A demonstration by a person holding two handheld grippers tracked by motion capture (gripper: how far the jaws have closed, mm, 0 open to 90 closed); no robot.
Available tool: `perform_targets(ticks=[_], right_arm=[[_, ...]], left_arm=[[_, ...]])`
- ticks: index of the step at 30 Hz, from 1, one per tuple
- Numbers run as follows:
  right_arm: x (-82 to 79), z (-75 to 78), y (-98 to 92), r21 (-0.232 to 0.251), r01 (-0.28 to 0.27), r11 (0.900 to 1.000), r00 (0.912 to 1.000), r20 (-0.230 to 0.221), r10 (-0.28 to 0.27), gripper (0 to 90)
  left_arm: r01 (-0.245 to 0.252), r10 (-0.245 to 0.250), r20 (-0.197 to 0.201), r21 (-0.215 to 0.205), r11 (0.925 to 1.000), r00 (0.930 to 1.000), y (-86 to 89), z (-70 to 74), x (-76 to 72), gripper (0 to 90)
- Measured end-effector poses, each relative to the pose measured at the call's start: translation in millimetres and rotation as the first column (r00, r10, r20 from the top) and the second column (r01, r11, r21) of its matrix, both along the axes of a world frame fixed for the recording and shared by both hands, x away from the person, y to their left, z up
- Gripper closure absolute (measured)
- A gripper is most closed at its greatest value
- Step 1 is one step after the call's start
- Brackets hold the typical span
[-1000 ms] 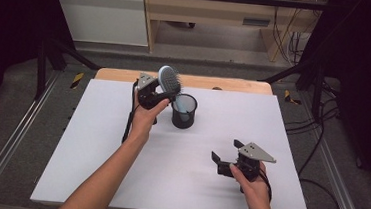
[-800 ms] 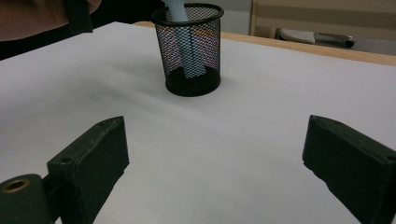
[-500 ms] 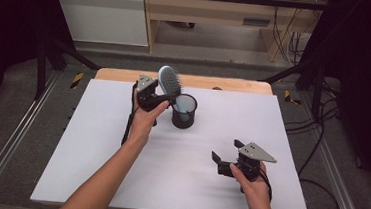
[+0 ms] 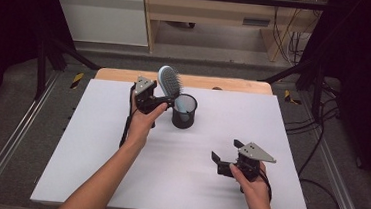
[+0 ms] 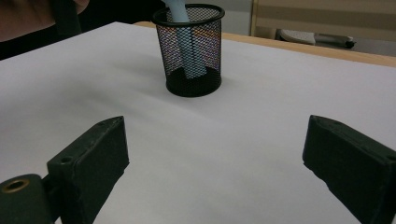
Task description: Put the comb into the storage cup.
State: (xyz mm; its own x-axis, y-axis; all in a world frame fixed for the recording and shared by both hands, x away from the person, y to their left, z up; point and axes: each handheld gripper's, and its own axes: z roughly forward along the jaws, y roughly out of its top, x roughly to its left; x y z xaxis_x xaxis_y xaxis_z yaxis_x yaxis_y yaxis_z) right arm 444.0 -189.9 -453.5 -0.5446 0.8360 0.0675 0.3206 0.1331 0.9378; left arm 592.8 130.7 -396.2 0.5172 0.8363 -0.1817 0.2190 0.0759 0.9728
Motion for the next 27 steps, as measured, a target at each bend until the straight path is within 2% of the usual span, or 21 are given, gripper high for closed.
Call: perform_targets(ticks=[14, 27], right_arm=[[-0.5, 1.3, 0.2, 0.005, -0.001, 1.0, 1.0, 0.004, 0.001, 6.6], [-1.0, 2.3, -1.3, 0.007, -0.004, 1.0, 0.9999, 0.012, 0.004, 4.3]], left_arm=[[0.003, -0.003, 0.016, 0.017, 0.9998, 0.9999, 11.2, 1.5, -18.2, 1.8], [0.008, -0.009, 0.024, 0.05, 0.9987, 0.9997, 30.0, 3.8, -35.7, 1.8]])
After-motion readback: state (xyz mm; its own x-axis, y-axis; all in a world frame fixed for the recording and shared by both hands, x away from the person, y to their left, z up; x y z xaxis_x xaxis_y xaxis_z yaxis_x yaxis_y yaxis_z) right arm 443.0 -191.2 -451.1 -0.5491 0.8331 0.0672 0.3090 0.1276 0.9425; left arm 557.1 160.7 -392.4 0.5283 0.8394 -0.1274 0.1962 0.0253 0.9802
